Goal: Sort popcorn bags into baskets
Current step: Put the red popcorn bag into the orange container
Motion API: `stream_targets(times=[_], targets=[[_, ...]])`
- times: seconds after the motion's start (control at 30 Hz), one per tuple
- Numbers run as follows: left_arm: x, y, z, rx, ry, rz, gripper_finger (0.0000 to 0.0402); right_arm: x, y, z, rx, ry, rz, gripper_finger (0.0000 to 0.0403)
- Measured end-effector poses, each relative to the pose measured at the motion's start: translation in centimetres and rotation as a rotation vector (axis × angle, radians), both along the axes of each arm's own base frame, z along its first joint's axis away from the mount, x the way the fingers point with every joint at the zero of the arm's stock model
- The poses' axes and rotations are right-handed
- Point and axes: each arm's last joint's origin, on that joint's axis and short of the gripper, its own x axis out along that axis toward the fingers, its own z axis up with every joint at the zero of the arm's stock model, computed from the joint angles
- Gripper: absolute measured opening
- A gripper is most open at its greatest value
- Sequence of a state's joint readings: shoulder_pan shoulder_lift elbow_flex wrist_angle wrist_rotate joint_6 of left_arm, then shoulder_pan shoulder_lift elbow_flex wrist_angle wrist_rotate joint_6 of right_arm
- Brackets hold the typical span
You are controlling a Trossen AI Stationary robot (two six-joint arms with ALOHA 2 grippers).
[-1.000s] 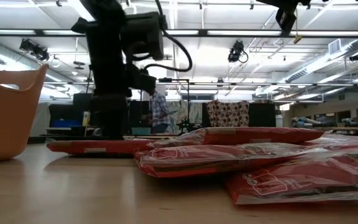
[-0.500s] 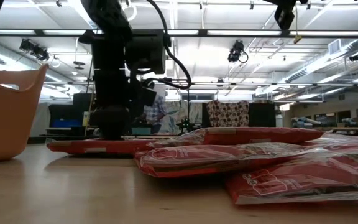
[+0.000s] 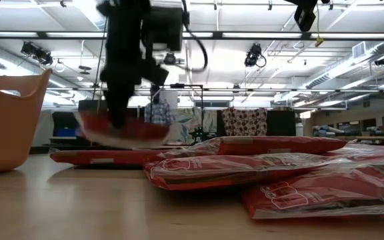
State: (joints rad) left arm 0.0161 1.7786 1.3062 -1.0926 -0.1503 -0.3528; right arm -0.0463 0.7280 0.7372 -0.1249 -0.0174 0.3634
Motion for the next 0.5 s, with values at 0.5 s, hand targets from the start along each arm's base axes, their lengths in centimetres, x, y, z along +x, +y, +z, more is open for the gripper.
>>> stream_targets(times=[0.5], targets=[[-2.2, -4.9, 15.6, -0.549, -0.359, 0.519, 0.0026, 0.0, -0.1, 0.0, -0.089, 0.004, -0.021, 0.005]])
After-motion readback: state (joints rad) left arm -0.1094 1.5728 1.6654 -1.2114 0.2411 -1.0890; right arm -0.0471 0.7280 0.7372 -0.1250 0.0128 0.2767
